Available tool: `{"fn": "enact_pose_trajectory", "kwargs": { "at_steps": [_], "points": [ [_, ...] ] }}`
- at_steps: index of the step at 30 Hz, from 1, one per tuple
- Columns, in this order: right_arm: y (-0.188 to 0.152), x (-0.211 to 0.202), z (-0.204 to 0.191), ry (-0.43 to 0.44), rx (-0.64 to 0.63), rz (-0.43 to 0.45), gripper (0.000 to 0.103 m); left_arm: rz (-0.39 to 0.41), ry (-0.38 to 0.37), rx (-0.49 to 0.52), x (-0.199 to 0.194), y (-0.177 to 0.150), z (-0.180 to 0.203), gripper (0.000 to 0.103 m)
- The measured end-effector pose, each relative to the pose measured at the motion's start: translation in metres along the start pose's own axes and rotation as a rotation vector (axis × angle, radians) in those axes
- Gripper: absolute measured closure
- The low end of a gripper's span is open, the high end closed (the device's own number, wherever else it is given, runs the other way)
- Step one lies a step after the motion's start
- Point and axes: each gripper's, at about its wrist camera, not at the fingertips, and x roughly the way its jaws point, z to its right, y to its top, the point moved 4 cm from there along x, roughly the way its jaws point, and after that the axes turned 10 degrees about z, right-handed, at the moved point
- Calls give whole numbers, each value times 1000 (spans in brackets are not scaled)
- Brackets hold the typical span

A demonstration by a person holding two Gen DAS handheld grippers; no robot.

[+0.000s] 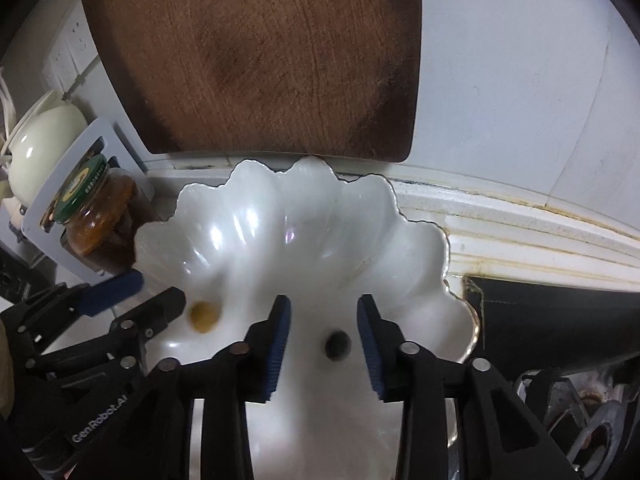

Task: Organize fruits
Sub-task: 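Open the left tool over the bowl while the right tool releases the blueberry, then withdraw both open tools from the bowl back toward the counter fruits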

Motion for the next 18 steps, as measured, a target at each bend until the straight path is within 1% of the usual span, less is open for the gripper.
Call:
{"fn": "enact_pose_trajectory", "kwargs": {
  "at_steps": [1, 4, 7, 8, 12, 14, 15, 16, 18],
  "points": [
    [0, -2, 0, -2, -2, 2, 66, 4, 6, 2, -3, 0, 0, 56],
    [0, -10, 1, 0, 0, 15, 66, 25, 21, 4, -12, 1, -2, 46],
    [-1, -24, 0, -6, -15, 46, 66, 64, 52, 21, -28, 2, -3, 44],
    [-1, -30, -1, -7, -19, 59, 66, 77, 56, 24, -33, 2, -3, 40],
    [-3, -56, -3, 5, -28, 108, 66, 126, 93, 31, -63, 2, -2, 34],
    [-4, -73, -5, 6, -37, 139, 66, 160, 101, 35, -79, 2, 0, 29],
    [-5, -78, -5, 8, -42, 151, 65, 175, 104, 35, -88, 2, 0, 28],
    [-6, -86, -7, 10, -49, 167, 61, 192, 108, 35, -97, 1, 2, 27],
    [-8, -103, -9, 7, -61, 202, 57, 229, 116, 35, -116, 0, 5, 24]
  ]
}}
